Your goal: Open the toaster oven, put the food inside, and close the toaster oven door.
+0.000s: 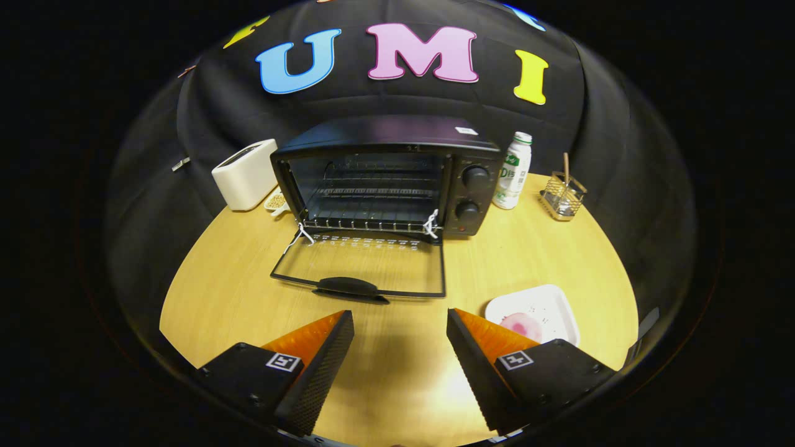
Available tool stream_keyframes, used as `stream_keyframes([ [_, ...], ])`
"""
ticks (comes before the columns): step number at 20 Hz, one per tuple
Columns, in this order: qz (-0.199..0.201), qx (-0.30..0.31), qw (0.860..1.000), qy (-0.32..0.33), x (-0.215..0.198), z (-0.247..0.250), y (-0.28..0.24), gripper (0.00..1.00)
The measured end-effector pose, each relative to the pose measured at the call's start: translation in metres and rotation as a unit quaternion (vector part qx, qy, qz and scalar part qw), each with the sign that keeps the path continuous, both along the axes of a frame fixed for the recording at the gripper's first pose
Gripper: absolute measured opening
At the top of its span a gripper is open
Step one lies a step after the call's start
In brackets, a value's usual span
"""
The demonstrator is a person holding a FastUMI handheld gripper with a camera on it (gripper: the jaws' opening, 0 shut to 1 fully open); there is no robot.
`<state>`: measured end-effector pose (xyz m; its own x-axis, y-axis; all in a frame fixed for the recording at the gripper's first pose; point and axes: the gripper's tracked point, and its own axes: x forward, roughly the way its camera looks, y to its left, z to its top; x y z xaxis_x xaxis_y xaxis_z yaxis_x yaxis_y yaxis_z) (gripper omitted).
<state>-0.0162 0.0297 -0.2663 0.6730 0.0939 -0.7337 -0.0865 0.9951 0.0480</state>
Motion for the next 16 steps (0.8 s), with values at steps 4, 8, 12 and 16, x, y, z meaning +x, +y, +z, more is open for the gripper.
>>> stream_keyframes([
  [4, 0.022, -0.051, 0.998, -0.031, -0.001, 0.034, -0.054, 0.99],
  [8, 0.014, -0.052, 0.998, -0.038, 0.007, 0.045, -0.099, 0.99],
  [12, 0.009, -0.035, 0.999, -0.004, 0.019, 0.029, -0.142, 0.99],
  [16, 0.007, -0.013, 0.999, 0.047, 0.027, 0.005, -0.186, 0.99],
])
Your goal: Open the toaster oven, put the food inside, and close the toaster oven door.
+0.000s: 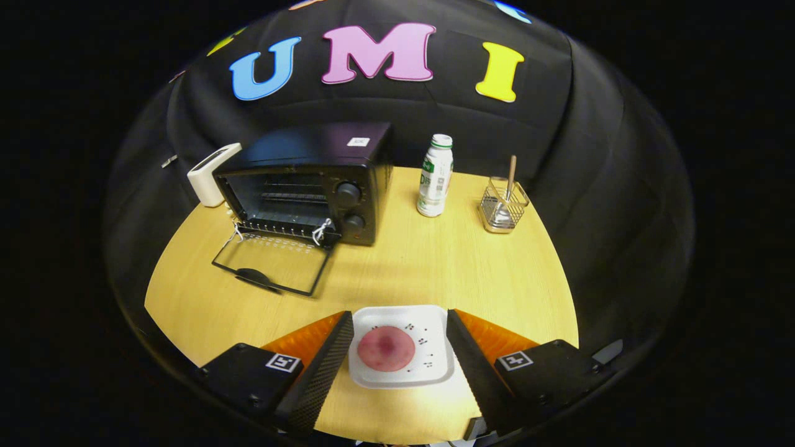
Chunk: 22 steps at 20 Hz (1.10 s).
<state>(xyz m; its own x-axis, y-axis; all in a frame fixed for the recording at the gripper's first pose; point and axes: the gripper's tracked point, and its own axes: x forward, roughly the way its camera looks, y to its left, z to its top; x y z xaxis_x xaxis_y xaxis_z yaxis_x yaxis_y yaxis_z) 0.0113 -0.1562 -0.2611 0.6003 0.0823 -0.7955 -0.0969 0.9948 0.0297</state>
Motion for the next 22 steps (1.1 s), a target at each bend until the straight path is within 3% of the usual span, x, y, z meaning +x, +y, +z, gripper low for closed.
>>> stream_keyframes([
  [6, 0.008, 0.027, 0.994, 0.107, -0.004, -0.063, -0.046, 0.98],
  [13, 0.026, 0.029, 0.977, 0.211, -0.031, -0.121, -0.062, 0.98],
  [21, 0.034, -0.006, 0.965, 0.259, -0.044, -0.153, -0.078, 0.95],
  [22, 0.033, -0.008, 0.965, 0.259, -0.043, -0.144, -0.078, 0.88],
])
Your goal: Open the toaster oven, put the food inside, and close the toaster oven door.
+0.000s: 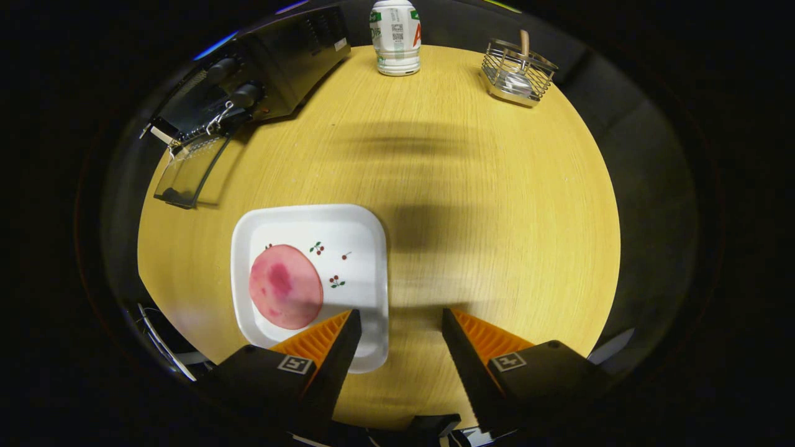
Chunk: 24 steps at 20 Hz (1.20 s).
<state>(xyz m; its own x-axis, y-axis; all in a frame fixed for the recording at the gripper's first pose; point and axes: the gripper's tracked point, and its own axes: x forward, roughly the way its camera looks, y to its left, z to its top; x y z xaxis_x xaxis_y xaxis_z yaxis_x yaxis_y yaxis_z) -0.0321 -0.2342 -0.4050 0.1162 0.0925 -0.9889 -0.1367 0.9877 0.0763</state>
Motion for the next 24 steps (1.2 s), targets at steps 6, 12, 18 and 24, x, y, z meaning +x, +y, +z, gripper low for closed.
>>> stream_keyframes([
  [6, -0.010, 0.018, 1.000, 0.018, -0.003, -0.009, 0.013, 0.33],
  [12, -0.023, 0.073, 0.997, 0.029, 0.000, -0.007, 0.015, 0.09],
  [18, -0.055, 0.089, 0.994, 0.034, -0.018, -0.005, 0.016, 0.05],
  [24, -0.193, 0.187, 0.962, 0.051, -0.074, 0.015, 0.061, 0.05],
])
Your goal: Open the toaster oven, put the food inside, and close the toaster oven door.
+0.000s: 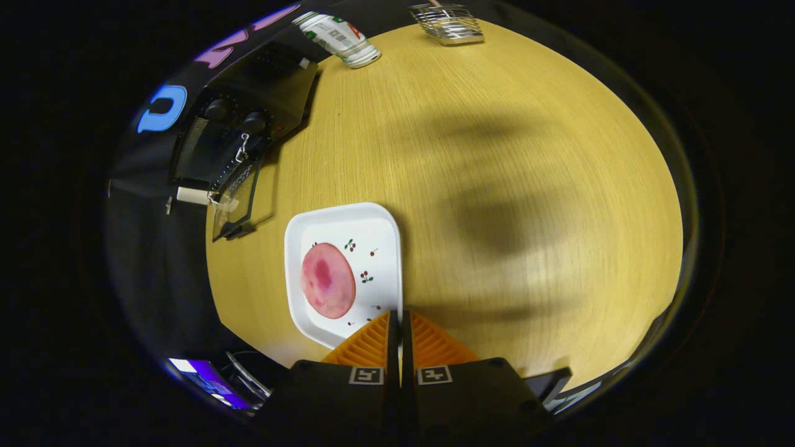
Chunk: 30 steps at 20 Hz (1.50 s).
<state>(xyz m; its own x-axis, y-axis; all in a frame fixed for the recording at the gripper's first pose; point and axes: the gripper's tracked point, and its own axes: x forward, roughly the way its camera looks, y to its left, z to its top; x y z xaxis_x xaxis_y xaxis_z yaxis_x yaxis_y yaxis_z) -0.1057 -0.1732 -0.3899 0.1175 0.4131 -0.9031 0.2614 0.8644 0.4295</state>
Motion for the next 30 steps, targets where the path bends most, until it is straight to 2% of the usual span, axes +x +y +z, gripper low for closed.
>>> stream_keyframes([
  [7, -0.101, 0.050, 0.993, -0.022, -0.010, 0.029, 0.041, 0.05],
  [16, -0.213, 0.103, 0.970, -0.062, -0.005, 0.083, 0.071, 0.05],
  [24, -0.257, 0.135, 0.954, -0.078, -0.003, 0.111, 0.121, 0.05],
  [30, -0.232, 0.119, 0.961, -0.090, 0.030, 0.124, 0.156, 0.05],
])
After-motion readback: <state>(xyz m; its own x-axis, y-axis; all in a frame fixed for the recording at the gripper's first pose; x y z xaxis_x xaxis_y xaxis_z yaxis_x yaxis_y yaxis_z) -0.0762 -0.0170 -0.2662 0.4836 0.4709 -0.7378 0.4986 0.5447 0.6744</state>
